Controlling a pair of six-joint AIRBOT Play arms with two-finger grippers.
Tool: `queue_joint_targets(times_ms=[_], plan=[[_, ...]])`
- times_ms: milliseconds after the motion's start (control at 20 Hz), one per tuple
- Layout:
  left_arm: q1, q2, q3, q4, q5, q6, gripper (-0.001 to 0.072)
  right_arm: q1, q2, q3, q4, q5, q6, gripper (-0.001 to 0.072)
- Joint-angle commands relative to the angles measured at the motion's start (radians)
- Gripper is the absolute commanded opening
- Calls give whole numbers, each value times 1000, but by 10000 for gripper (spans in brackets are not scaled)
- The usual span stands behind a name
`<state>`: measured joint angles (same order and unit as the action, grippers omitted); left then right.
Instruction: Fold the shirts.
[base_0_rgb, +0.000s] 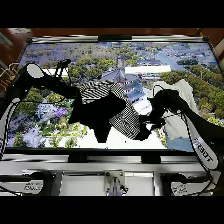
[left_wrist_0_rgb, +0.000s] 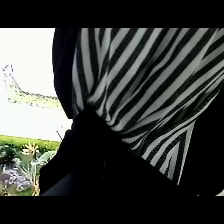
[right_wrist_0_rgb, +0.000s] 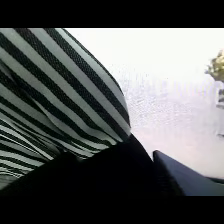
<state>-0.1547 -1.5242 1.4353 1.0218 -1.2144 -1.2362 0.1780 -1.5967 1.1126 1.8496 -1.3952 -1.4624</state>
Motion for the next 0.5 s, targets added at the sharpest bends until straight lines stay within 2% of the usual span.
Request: queue_joint_targets(times_ms=[0,250,350,450], plan=[[1,4,3,-13,0,16,60,0,-24,0,83,16,-5,76],[42,13,177,8,-2,32,59,-14,89,119,11,22,-67,79],[65,25,332,39,-1,32,59,-24,169,259,-69,51,-118,79],[93,45,509,44,4,31,59,-27,259,431,-182,150,-135,79]])
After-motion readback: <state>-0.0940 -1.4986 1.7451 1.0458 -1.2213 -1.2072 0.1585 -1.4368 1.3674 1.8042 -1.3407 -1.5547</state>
